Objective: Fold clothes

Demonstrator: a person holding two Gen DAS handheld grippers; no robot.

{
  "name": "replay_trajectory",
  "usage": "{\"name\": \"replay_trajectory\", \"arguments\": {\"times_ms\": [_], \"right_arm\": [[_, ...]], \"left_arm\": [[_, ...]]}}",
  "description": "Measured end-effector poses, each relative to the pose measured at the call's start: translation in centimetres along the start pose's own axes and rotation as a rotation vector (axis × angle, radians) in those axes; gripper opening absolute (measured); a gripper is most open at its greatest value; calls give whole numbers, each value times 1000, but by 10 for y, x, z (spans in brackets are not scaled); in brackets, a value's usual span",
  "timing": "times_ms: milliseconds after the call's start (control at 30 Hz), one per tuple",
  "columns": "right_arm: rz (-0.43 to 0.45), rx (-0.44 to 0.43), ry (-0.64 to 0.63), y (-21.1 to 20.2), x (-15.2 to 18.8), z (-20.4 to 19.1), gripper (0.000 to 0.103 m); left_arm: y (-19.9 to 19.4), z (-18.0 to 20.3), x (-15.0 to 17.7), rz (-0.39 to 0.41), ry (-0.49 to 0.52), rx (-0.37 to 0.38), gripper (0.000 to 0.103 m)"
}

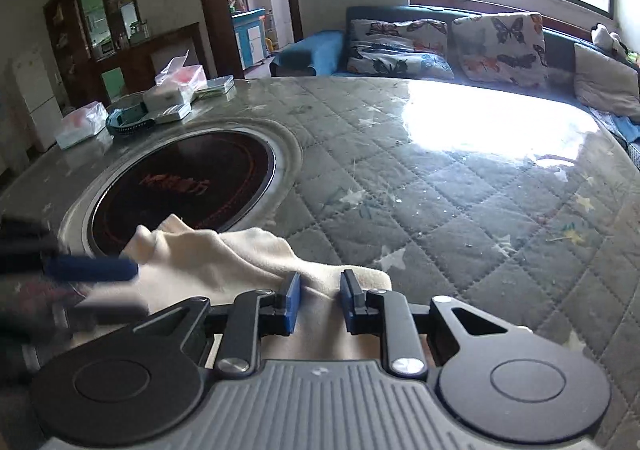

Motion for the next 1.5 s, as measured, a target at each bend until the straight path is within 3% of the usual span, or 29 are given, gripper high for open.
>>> {"name": "replay_trajectory", "arguments": {"times_ms": [200,367,567,767,967,1167,1500], "right_arm": [[9,-56,-60,-3,-5,-25,21],[-11,-35,-79,16,-9,-31,21],[40,-47,-109,-15,-10,-31,21],[97,-58,-209,-68,18,-37,21],[136,-49,-271,-90,57,-49,20],[169,-18,-244,-81,79,-51,20],[184,27,-154,-101,81,-21,20]], "left_arm": [[5,-3,12,-8,-58,-2,38],[2,-10,16,0,-82,-18,41],[-10,-10,16,20,-108,-27,42],[-17,0,7,58,-114,-23,43],[-16,14,19,44,-80,-21,44],[-9,12,30,37,-54,-50,45],[-9,12,31,43,-54,-57,47]]}}
Point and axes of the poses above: each gripper's, at about its wrist camera, not at the fingertips, and y roughly the way its jaws point, z to its right, x to its underside, the point moved 9 cm from there along y, roughly the way its jaws point, and after that the axes turned 9 degrees about x, right-handed, at the moved point
